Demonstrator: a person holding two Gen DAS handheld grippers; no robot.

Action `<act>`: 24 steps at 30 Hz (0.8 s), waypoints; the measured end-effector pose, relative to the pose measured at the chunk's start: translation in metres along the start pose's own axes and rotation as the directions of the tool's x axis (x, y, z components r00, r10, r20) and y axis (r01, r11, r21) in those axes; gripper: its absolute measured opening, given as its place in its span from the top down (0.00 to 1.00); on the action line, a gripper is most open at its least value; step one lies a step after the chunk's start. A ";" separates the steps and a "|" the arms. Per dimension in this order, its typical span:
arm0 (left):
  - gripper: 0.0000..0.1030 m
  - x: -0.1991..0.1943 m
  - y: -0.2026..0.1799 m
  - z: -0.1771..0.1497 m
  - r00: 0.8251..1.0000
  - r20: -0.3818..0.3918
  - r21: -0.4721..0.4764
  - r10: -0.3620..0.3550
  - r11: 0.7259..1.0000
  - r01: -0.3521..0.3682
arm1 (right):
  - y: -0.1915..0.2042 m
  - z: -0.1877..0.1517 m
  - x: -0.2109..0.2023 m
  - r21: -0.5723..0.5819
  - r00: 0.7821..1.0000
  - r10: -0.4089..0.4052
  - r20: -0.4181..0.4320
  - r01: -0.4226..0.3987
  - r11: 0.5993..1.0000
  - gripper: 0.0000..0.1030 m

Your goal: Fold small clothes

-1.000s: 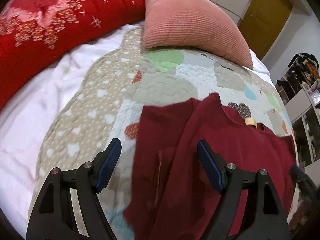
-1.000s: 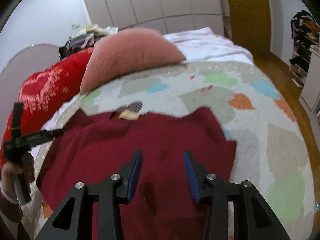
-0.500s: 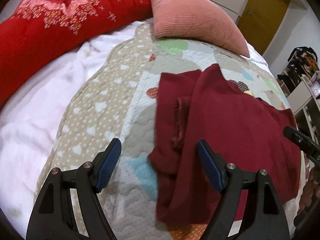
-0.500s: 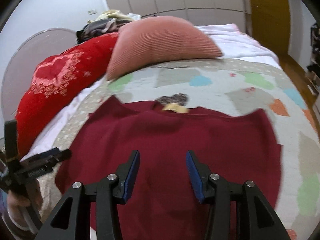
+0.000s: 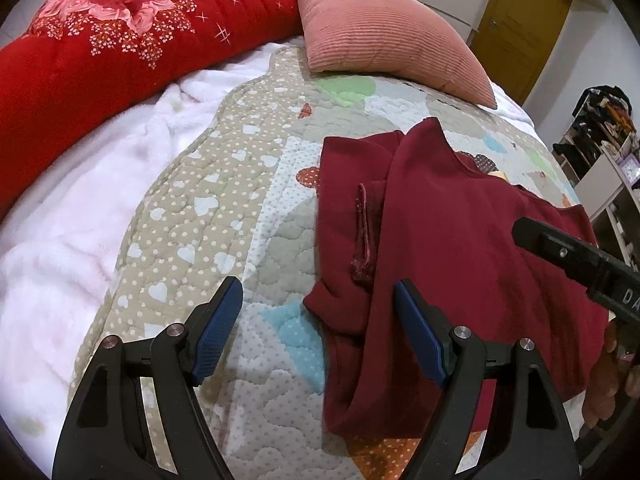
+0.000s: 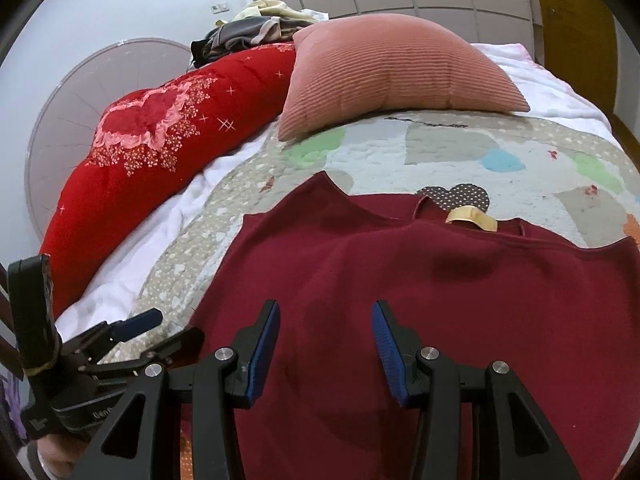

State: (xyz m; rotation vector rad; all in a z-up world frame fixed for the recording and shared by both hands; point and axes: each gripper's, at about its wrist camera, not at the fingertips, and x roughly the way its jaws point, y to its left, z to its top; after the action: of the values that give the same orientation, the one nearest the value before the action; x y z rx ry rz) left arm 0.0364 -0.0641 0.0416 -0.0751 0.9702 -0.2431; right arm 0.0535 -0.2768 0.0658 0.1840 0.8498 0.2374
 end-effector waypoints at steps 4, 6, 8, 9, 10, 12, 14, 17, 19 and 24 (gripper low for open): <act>0.23 0.003 0.002 -0.003 1.000 0.000 -0.027 -0.017 0.999 0.017 | 0.005 0.008 0.003 0.027 0.999 0.032 0.011 -0.032 0.999 0.54; 0.23 0.004 0.003 -0.005 1.000 -0.006 -0.038 -0.029 0.999 0.029 | 0.011 0.014 0.005 0.029 0.999 0.045 0.013 -0.045 0.999 0.53; 0.23 0.006 0.004 -0.006 0.999 -0.009 -0.042 -0.035 0.999 0.035 | 0.018 0.022 0.013 0.024 0.999 0.049 0.008 -0.049 0.999 0.53; 0.23 0.006 0.004 -0.006 0.999 -0.009 -0.043 -0.039 0.998 0.038 | 0.021 0.026 0.018 0.024 0.999 0.049 0.004 -0.049 0.999 0.53; 0.23 0.006 0.005 -0.006 0.999 -0.011 -0.047 -0.044 0.998 0.043 | 0.025 0.033 0.025 0.030 0.999 0.053 0.001 -0.053 0.998 0.53; 0.23 0.007 0.006 -0.006 0.998 -0.014 -0.051 -0.053 0.997 0.052 | 0.028 0.040 0.034 0.045 0.998 0.064 -0.008 -0.063 0.997 0.53; 0.23 0.008 0.007 -0.006 0.998 -0.017 -0.051 -0.062 0.997 0.061 | 0.031 0.049 0.050 0.064 0.997 0.070 -0.036 -0.067 0.996 0.53; 0.23 0.010 0.008 -0.005 0.997 -0.017 -0.051 -0.074 0.996 0.073 | 0.034 0.060 0.076 0.078 0.996 0.046 -0.076 -0.040 0.996 0.53; 0.23 0.012 0.010 -0.005 0.996 -0.019 -0.057 -0.086 0.995 0.085 | 0.031 0.063 0.090 0.089 0.994 0.043 -0.099 -0.035 0.995 0.53; 0.23 0.015 0.014 -0.003 0.993 -0.022 -0.066 -0.113 0.992 0.112 | 0.024 0.068 0.109 0.085 0.996 0.015 -0.084 -0.008 0.996 0.83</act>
State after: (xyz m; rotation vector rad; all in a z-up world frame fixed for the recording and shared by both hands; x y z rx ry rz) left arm 0.0442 -0.0542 0.0260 -0.1864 1.0007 -0.3171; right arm 0.1712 -0.2280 0.0370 0.2596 0.9437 0.2208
